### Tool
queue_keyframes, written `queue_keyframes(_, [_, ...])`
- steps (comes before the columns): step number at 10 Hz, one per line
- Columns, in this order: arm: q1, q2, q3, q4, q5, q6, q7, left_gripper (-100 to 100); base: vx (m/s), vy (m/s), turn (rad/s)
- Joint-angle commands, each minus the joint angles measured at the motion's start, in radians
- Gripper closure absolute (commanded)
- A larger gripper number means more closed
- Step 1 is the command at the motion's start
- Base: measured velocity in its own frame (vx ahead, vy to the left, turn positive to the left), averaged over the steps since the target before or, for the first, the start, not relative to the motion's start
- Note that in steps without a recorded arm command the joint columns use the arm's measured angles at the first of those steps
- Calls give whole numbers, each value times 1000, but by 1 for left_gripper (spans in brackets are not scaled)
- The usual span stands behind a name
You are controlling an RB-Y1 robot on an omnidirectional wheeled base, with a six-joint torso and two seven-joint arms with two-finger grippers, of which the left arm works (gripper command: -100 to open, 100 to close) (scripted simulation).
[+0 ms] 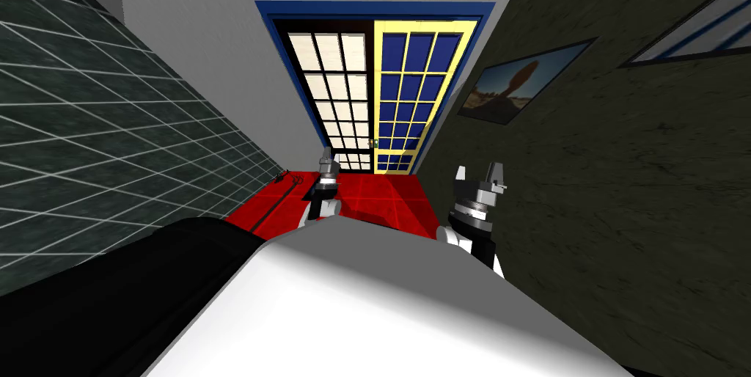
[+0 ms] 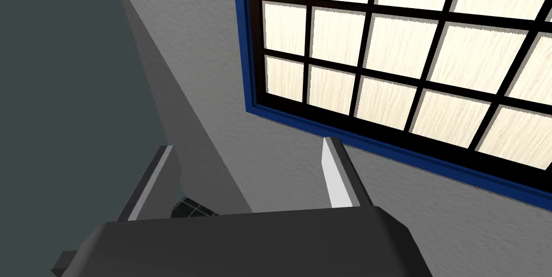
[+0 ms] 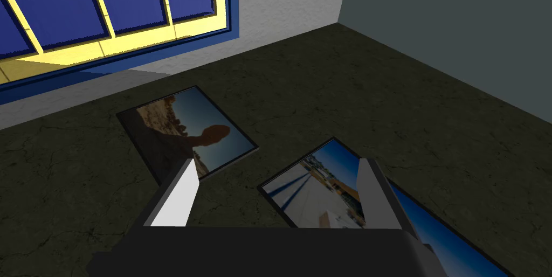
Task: Pull the door open
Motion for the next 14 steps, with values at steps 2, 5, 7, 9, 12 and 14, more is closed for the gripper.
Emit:
queue_keyframes(2, [-8, 21, 16, 45, -12, -16, -42, -100, 98, -16, -20])
queue_keyframes(5, [-18, 42, 37, 100, -27, -36, -94, -100, 140, 5, -16])
queue_keyframes(7, [-25, 53, 49, 133, -36, -48, -126, -100, 129, -9, -19])
queue_keyframes(9, [-32, 64, 63, 174, -47, -63, -164, -100, 104, -14, -18])
queue_keyframes(12, [-43, 78, 84, 230, -62, -83, -218, -100, 110, 2, -18])
queue_keyframes(14, [-52, 87, 102, 279, -75, -101, -263, -100, 130, -2, -22])
